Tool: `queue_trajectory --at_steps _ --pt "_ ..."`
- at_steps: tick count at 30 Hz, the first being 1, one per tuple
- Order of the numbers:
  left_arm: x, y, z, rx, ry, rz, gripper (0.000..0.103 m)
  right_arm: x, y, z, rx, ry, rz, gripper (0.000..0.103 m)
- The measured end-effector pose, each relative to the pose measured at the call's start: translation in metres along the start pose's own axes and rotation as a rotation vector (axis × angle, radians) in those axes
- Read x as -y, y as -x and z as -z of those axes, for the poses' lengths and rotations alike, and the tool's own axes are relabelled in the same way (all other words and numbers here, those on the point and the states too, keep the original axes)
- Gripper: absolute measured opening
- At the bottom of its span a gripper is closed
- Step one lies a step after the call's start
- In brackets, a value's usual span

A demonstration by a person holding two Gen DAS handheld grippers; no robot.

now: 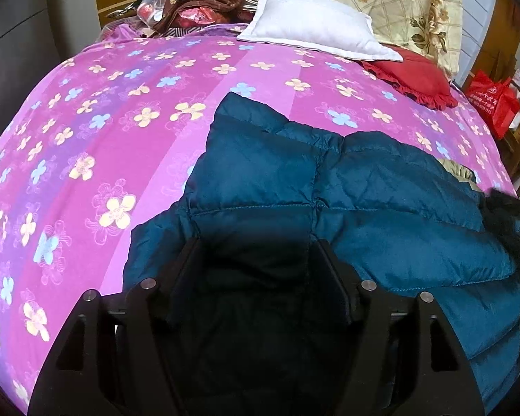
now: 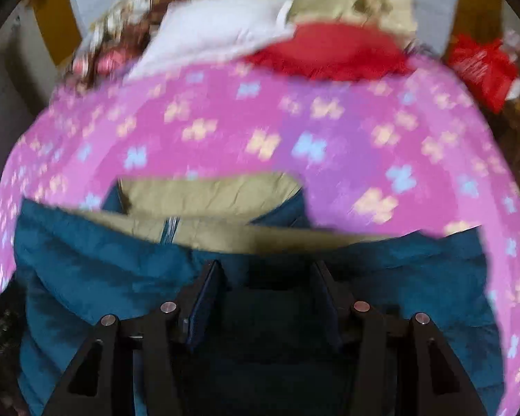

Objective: Fold large clothes

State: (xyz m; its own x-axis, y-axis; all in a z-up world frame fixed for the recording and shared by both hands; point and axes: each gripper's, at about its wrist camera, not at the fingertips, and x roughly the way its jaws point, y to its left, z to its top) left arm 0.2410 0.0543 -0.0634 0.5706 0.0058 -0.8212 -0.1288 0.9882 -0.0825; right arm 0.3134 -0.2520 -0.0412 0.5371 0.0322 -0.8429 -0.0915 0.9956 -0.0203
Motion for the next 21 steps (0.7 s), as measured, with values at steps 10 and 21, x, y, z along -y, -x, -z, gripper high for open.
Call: queue_trajectory --at_steps 10,21 --pt "0.001 0.119 0.026 0.269 -0.083 -0.020 0.088 0.067 0.192 0.108 0.296 0.001 0.076 0.091" --pt "0.038 0.211 0.195 0.200 -0.316 0.060 0.103 0.077 0.262 0.267 0.289 -0.145 -0.048 0.092"
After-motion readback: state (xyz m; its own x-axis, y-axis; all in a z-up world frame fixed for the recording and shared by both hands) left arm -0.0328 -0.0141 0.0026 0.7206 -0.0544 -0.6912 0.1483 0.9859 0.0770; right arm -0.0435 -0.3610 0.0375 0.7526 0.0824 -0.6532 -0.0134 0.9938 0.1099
